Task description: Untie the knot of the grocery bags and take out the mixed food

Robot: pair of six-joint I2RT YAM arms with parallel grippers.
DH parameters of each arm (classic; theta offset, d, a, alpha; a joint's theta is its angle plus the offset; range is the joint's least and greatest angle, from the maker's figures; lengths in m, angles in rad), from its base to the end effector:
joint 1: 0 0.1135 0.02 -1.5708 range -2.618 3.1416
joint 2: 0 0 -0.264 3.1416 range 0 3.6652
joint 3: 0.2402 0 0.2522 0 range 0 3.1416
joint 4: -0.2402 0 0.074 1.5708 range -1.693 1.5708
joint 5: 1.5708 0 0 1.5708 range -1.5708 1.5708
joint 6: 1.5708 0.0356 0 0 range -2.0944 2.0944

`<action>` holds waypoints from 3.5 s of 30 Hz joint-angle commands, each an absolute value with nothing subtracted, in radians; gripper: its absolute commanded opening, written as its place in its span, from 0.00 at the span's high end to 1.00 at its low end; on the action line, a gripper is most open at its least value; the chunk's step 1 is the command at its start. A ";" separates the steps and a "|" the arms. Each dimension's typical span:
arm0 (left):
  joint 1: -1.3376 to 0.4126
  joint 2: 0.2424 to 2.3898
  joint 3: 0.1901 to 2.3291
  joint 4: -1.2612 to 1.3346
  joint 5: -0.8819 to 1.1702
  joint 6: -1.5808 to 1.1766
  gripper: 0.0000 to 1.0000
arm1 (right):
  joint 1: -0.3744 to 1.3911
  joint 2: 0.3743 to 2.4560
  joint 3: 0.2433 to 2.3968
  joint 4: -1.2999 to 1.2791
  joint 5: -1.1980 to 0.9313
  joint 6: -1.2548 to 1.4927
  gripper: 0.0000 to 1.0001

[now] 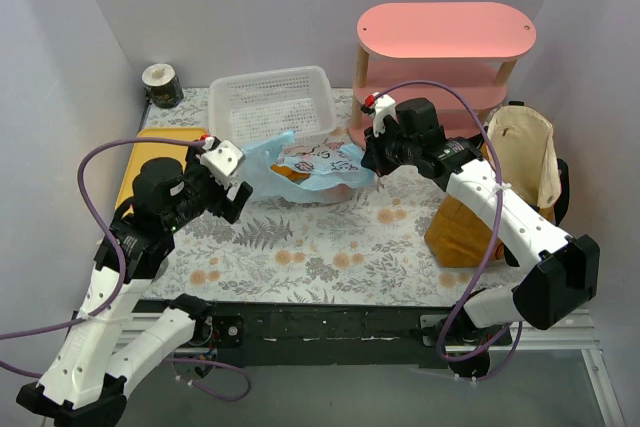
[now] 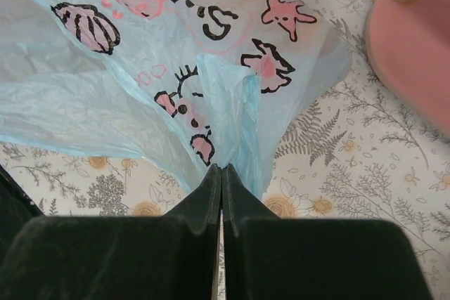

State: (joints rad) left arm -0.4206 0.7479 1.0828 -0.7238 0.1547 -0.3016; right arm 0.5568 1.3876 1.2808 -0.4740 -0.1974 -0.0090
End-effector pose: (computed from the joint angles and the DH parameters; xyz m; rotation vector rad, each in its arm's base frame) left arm 0.1247 -0.0618 0.3888 0.2233 1.9951 -0.6206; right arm 0.2620 0.1713 0.3469 -0.7215 2.0639 0.5269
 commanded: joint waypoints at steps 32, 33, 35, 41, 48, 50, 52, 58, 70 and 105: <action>-0.588 1.496 1.367 -0.521 0.023 -0.216 0.63 | 0.555 1.304 1.453 -0.330 -0.203 -0.101 0.99; -0.588 1.496 1.374 -0.532 0.014 -0.227 0.91 | 0.555 1.304 1.466 -0.330 -0.181 -0.119 0.99; -0.588 1.471 1.379 -0.538 0.012 -0.299 1.00 | 0.555 1.307 1.502 -0.319 -0.125 -0.164 0.49; -0.529 1.416 1.445 -0.607 0.035 -0.445 1.00 | 0.574 1.367 1.761 -0.220 -0.322 -0.259 0.14; -0.515 1.427 1.516 -0.611 0.054 -0.457 1.00 | 0.728 1.336 1.606 -0.224 -0.658 -0.268 0.42; -0.515 1.422 1.513 -0.607 0.052 -0.460 1.00 | 0.796 1.316 1.553 -0.227 -0.652 -0.278 0.50; -0.515 1.407 1.500 -0.609 0.058 -0.462 1.00 | 0.860 1.307 1.526 -0.254 -0.617 -0.308 0.66; -0.515 1.326 1.428 -0.585 0.058 -0.462 1.00 | 0.928 1.325 1.522 -0.423 -0.542 -0.440 0.82; -0.514 1.230 1.341 -0.574 0.121 -0.506 1.00 | 1.010 1.468 1.414 -0.410 -0.359 -0.396 0.95; -0.514 1.244 1.212 -0.535 0.201 -0.492 1.00 | 1.195 1.468 1.763 -0.647 -0.061 -0.403 0.51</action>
